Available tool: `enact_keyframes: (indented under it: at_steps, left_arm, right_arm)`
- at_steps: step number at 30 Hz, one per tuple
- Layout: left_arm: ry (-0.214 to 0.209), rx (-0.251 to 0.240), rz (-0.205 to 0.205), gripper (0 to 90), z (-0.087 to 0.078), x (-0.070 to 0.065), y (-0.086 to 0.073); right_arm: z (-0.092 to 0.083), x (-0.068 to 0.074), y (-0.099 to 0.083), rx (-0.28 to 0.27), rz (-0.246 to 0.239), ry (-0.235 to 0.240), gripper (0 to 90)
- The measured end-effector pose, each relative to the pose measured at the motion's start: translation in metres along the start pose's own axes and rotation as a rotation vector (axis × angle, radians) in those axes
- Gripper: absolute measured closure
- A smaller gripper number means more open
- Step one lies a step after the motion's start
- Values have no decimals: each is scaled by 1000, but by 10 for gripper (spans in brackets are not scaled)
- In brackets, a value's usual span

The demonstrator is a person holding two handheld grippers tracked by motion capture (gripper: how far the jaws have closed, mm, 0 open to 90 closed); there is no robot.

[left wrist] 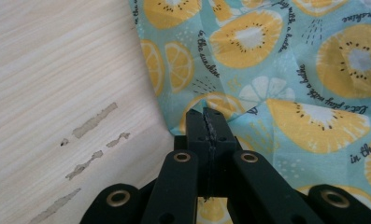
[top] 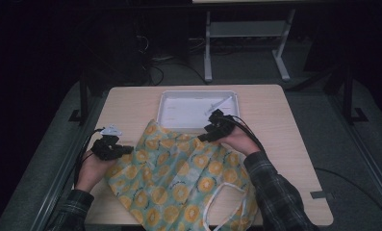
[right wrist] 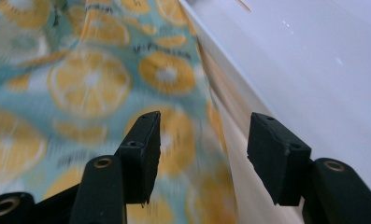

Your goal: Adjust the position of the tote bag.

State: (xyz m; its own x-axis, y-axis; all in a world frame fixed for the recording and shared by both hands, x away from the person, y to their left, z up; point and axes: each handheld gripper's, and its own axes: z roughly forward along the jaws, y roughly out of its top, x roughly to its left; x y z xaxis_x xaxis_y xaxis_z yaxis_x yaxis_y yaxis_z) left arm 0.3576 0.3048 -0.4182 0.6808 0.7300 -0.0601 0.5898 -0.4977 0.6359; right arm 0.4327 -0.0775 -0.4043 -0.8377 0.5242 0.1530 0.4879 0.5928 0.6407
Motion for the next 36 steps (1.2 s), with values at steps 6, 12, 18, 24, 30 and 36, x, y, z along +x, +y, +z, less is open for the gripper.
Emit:
enact_keyframes:
  at_steps: [6,12,18,24,30,36]
  left_arm:
    - [-13,11,8,898,1,-1,-2]
    - [-20,19,15,898,2,-2,-1]
    - [-26,27,19,898,3,-3,-2]
    - [-27,32,21,898,4,-3,-2]
    - [-28,30,17,898,3,-3,-2]
    - [-32,31,19,898,2,-1,-2]
  right_arm:
    - [41,0,29,32,-29,22,462]
    - [67,4,38,89,-29,34,475]
    - [89,6,40,150,-58,21,496]
    - [95,9,40,193,-80,24,589]
    - [98,11,43,222,-81,52,722]
    - [97,13,47,222,-93,49,893]
